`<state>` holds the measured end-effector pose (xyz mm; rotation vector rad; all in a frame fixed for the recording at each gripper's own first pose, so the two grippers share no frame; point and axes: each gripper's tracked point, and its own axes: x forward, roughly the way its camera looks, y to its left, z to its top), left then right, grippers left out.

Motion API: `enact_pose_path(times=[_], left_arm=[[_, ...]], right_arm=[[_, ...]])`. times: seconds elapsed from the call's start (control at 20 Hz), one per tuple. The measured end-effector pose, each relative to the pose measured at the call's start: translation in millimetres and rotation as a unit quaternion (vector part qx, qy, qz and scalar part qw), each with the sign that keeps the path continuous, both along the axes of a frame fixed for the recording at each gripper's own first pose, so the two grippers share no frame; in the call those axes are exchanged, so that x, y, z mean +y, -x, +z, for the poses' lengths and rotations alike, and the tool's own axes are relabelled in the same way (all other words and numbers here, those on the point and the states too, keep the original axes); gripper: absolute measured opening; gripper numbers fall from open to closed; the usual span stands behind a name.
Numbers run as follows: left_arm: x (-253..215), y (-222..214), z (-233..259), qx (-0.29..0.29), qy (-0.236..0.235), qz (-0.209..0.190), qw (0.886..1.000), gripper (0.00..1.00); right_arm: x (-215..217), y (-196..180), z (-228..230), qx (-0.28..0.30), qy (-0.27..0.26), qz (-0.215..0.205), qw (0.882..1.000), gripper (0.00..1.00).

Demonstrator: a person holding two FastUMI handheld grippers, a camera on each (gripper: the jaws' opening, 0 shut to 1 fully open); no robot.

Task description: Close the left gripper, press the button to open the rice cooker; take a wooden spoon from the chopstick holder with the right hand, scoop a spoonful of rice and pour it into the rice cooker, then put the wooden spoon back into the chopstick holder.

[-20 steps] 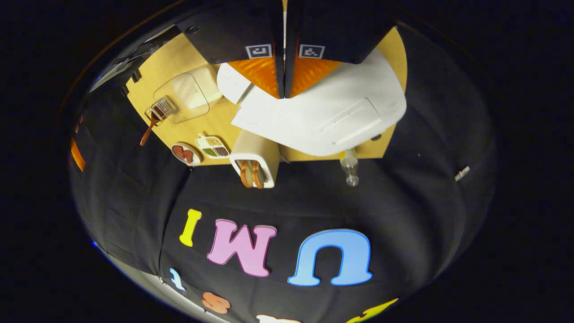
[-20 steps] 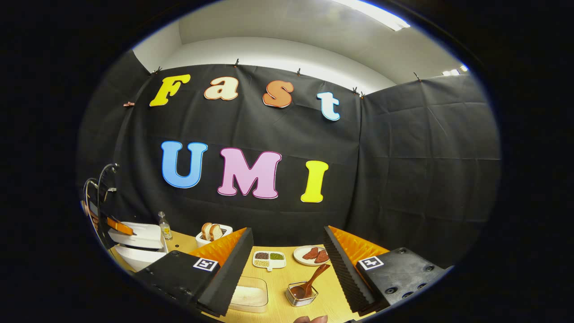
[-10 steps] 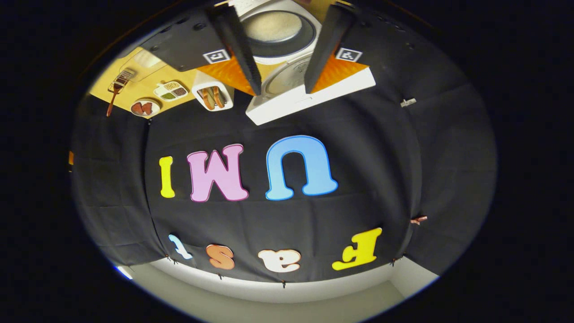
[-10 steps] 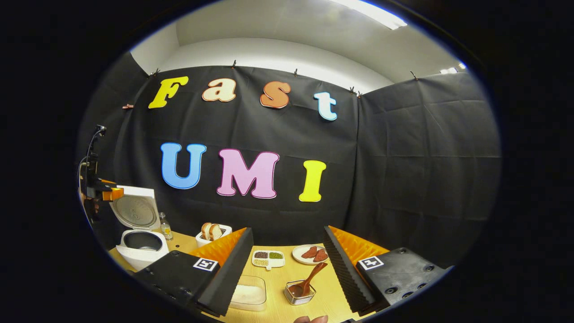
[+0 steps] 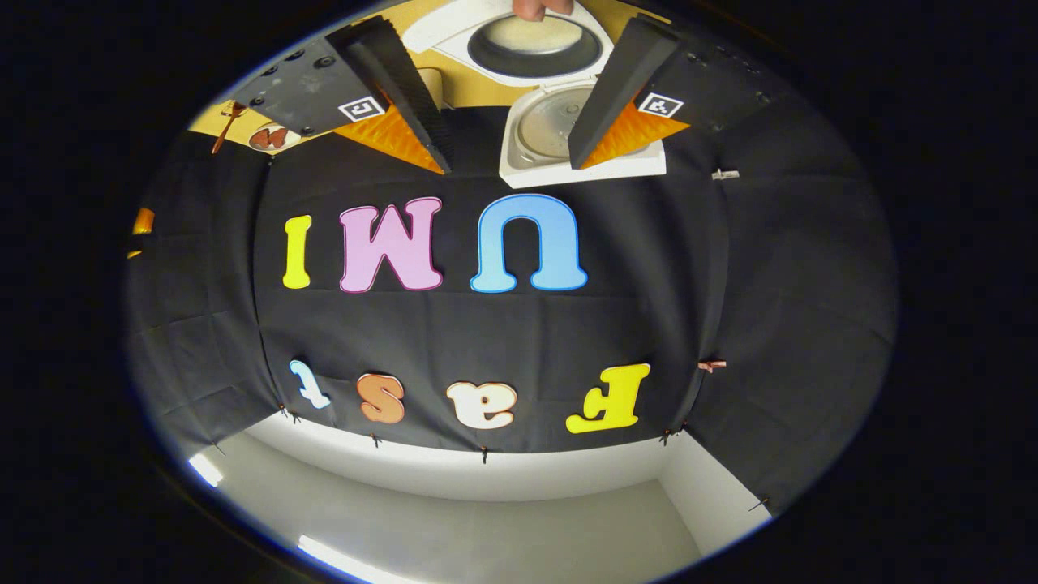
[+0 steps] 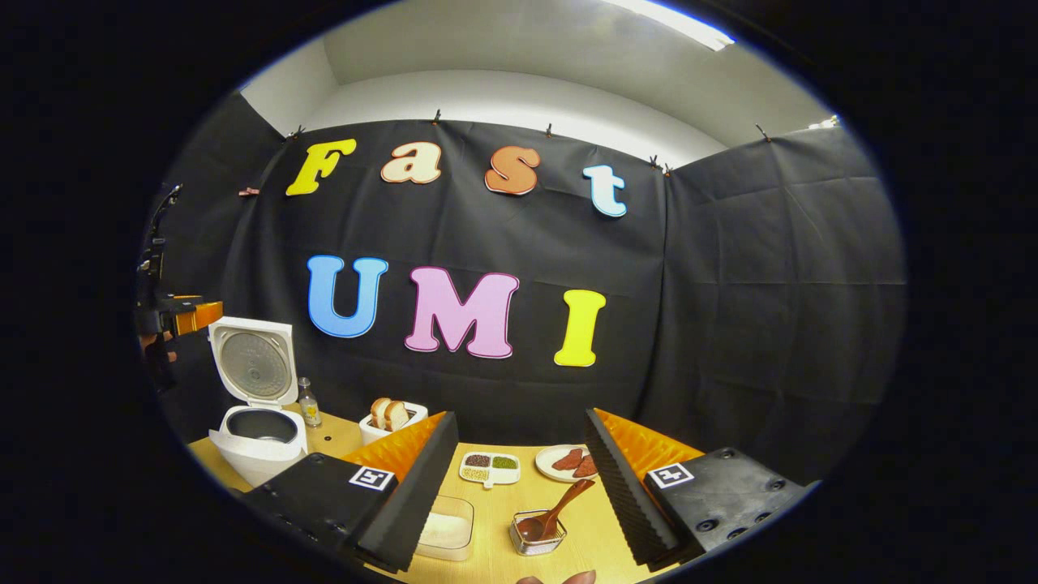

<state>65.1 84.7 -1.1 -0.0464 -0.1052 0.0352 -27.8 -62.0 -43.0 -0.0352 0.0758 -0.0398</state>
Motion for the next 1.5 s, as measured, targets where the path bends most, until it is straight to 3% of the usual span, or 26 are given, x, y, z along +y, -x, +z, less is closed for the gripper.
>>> enact_pose_path(times=[0.35,0.6,0.9,1.1,1.2,1.25,1.3,1.4,1.45,1.5], left_arm=[[-63.9,28.3,-8.5,0.017,0.004,0.017,1.0,0.98],[-98.9,35.3,-21.0,0.035,-0.003,0.015,0.999,0.98],[-119.8,34.2,-35.6,0.058,-0.013,0.033,0.998,0.98],[-125.7,32.7,-46.1,0.076,-0.022,0.046,0.996,0.98],[-128.0,32.3,-49.6,0.083,-0.017,0.051,0.995,0.98],[-128.1,32.8,-51.4,0.086,-0.015,0.055,0.995,0.98],[-128.1,33.3,-53.0,0.089,-0.016,0.058,0.994,0.98],[-126.9,34.1,-57.9,0.095,-0.02,0.065,0.993,0.98],[-126.4,34.3,-60.3,0.098,-0.02,0.068,0.993,0.98],[-124.8,34.9,-61.8,0.101,-0.018,0.071,0.992,0.98]], right_arm=[[-32.3,-21.3,-54.1,0.048,-0.023,0.03,0.998,0.98],[-64.7,-39.3,-122.4,0.114,-0.059,0.043,0.991,0.98],[-80.8,-70.0,-212.7,0.202,-0.12,0.074,0.969,0.96],[-92.2,-83.3,-271.4,0.257,-0.149,0.065,0.953,0.94],[-88.7,-88.6,-294.4,0.277,-0.166,0.072,0.944,0.9],[-86.0,-91.8,-303.7,0.284,-0.176,0.075,0.939,0.77],[-83.7,-95.8,-313.0,0.291,-0.186,0.077,0.935,0.82],[-81.8,-104.8,-328.2,0.302,-0.204,0.072,0.929,0.7],[-83.7,-109.5,-332.3,0.304,-0.211,0.068,0.927,0.53],[-83.0,-115.0,-333.1,0.298,-0.22,0.065,0.927,0.45]])
